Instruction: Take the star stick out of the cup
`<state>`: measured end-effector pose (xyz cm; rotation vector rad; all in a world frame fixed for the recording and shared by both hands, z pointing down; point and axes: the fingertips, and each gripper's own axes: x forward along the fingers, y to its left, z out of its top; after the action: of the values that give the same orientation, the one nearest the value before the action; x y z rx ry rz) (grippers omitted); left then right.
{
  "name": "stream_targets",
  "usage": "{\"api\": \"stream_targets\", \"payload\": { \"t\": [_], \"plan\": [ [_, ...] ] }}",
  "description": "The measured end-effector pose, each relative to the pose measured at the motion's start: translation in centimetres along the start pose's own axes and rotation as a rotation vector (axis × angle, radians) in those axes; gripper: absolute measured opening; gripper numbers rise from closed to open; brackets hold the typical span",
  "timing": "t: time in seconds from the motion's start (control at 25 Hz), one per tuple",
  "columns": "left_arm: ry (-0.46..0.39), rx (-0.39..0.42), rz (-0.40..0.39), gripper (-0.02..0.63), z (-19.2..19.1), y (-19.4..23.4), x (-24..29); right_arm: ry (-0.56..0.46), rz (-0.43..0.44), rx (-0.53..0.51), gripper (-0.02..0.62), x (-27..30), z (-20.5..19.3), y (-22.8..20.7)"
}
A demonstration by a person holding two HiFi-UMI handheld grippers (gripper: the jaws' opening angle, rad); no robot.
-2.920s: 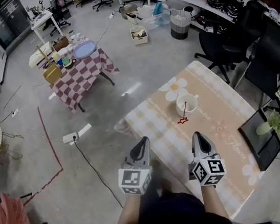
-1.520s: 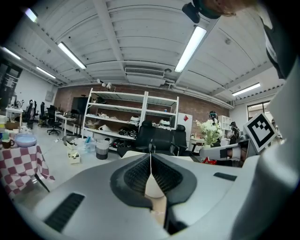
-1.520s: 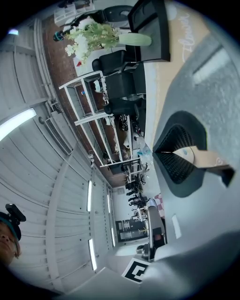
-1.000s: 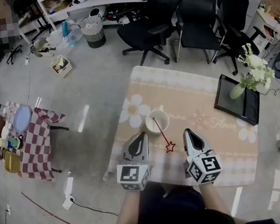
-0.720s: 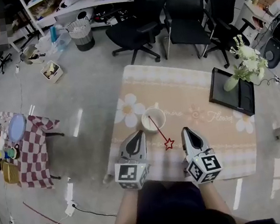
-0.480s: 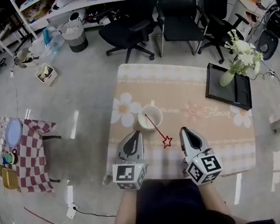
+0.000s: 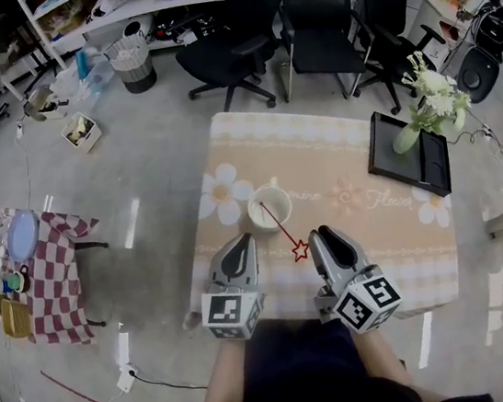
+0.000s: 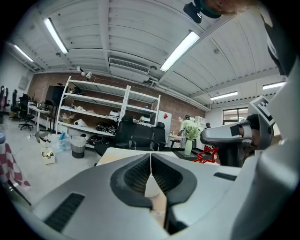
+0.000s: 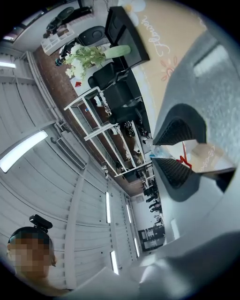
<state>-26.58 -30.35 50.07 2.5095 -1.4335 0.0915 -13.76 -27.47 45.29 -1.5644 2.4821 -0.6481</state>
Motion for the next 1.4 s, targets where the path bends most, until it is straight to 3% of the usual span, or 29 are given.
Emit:
{"api": "stream_targets", "payload": {
  "t": [0.12,0.36,0.6,0.84,1.04,1.24,1.4],
  "plan": [
    [-0.009,0.005,0.011,0.012,0.1,0.4,-0.5,0.016,0.035,0.018,0.103,0.5,-0.3,0.8],
    [-0.001,0.006,0.032,0.012,-0.3,1.0,-1.0,0.094,0.089,0.052,0.210,1.5,-2.4,1.9],
    [0.009,-0.008,0.036,0.012,-0.4,1.2,-1.0,0.168,0.097,0.067,0.222,1.9,-4.4,2.3],
    [0.005,-0.004,0.029,0.012,-0.5,1.3,-0.8,0.179,0.068,0.067,0.222,2.0,-4.9,1.7],
    [0.011,-0.011,0.039,0.012,-0.4,1.5,-1.1,0.181,0.060,0.067,0.206,1.9,-5.0,1.7],
    [0.012,-0.012,0.048,0.012,-0.8,1.9,-1.3,0.172,0.044,0.043,0.105,1.8,-4.9,1.6],
    [0.015,-0.016,0.050,0.012,-0.8,1.7,-1.3,0.165,0.028,0.030,0.071,1.6,-4.6,1.4]
  ]
}}
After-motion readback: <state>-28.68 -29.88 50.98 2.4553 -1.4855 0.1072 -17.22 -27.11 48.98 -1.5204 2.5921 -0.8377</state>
